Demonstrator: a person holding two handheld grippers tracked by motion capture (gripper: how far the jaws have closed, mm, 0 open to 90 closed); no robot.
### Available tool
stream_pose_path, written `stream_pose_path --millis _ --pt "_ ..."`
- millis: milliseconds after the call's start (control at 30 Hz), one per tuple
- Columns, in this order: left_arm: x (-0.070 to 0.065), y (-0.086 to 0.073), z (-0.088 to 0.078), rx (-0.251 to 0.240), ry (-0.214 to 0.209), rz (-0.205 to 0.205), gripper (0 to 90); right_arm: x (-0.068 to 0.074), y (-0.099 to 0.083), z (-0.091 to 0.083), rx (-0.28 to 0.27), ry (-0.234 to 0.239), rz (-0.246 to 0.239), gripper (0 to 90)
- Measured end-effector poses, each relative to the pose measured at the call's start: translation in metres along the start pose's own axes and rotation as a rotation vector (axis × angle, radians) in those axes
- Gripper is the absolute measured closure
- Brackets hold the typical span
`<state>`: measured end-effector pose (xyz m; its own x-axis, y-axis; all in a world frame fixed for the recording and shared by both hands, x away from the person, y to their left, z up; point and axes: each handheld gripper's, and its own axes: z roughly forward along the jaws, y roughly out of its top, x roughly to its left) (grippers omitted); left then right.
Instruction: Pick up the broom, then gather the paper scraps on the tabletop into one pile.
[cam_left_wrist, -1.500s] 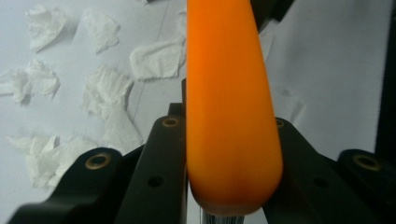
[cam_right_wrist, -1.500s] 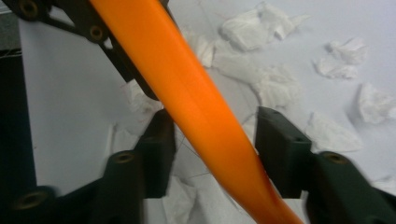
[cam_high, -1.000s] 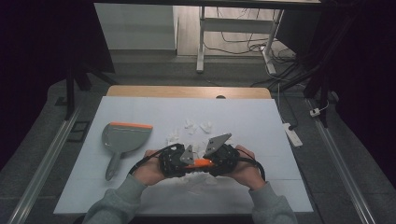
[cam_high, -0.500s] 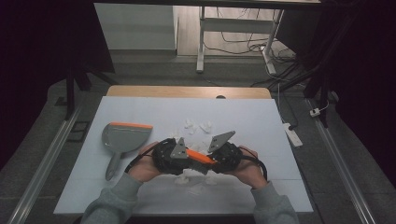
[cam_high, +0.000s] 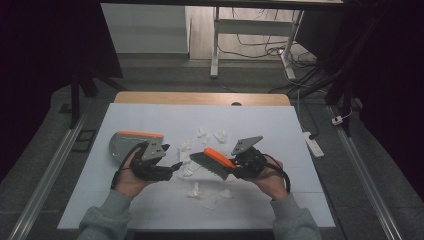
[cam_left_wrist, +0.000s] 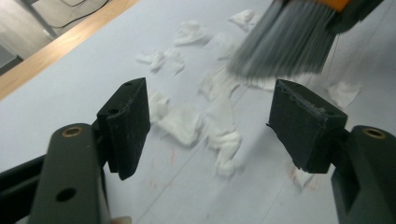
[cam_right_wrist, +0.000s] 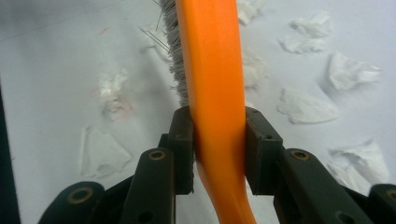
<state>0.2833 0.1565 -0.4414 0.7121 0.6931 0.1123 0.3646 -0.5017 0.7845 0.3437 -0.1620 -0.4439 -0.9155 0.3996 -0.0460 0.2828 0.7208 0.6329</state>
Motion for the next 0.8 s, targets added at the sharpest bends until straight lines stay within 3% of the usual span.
stream_pose_path --millis 267,467,800 --pt "0.006 -0.025 -0.006 -0.008 0.058 -0.087 31.8 -0.009 -0.006 -0.005 -0.021 -0.050 0.045 68.1" --pt "0.007 -0.041 -0.011 0.023 0.088 -0.100 31.4 -0.016 -0.010 -0.011 -0.035 -0.072 0.075 68.1" --pt "0.012 -0.059 -0.022 0.033 0.103 -0.126 31.2 -0.025 -0.015 -0.017 -0.047 -0.103 0.107 68.1"
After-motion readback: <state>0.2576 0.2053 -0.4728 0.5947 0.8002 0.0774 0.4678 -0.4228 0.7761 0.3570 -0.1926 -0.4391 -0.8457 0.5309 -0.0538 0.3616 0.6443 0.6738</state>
